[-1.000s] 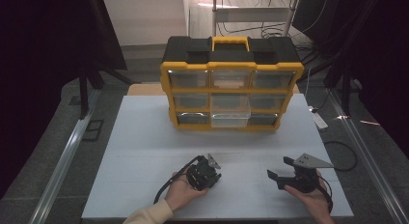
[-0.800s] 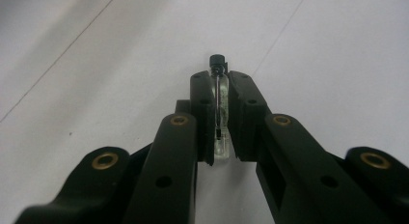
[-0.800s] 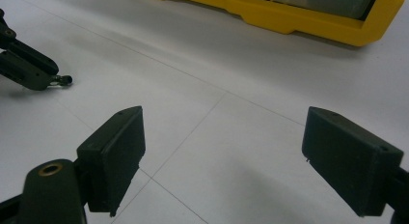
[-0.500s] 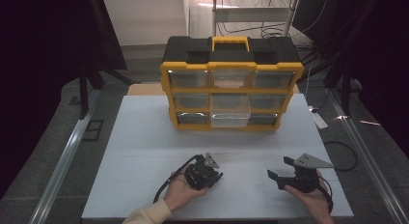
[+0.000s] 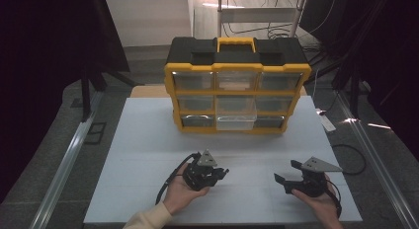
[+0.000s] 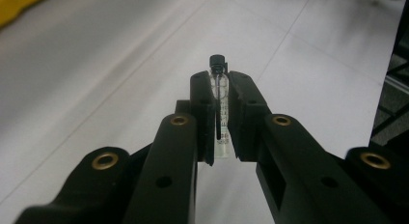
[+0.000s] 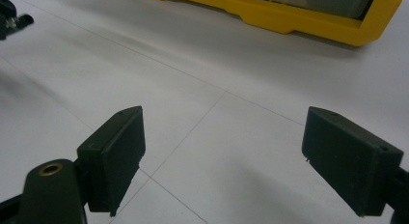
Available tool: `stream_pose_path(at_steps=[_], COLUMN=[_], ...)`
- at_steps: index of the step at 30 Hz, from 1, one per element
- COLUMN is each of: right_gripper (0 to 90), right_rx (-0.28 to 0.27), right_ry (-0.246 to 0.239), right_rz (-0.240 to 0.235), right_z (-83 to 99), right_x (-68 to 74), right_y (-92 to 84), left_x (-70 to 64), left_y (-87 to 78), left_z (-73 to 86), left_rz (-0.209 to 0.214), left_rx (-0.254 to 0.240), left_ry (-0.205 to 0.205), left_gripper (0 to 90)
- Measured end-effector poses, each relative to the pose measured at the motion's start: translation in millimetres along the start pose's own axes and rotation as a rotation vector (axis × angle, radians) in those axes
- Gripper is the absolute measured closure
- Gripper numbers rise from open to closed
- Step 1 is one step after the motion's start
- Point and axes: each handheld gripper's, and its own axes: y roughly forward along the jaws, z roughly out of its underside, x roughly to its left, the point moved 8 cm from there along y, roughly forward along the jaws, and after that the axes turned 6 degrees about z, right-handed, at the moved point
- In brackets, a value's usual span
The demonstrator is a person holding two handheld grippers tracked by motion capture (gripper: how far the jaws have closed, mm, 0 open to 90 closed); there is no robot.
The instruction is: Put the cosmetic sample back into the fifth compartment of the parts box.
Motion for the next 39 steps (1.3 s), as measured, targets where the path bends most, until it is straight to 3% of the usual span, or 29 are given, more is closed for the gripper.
stream_pose_path(at_steps=[14,27,39], right_gripper=[15.5,15.4,15.4], right_rx=[0.002,0.000,0.003], right_ry=[-0.001,-0.002,-0.003], right_rz=[0.002,-0.001,0.001], right_z=[0.3,0.2,0.7], right_x=[-0.3,0.1,0.1], right_y=[0.0,-0.2,0.3], left_x=[2.6,4.4,6.6], left_y=[-26.3,-40.4,-59.3], left_z=[-13.4,-18.0,-26.6], left_rz=[-0.011,-0.010,-0.027], left_rx=[-0.102,-0.138,-0.203], left_ry=[-0.011,-0.008,-0.004], left_gripper=[80.9,80.9,80.8])
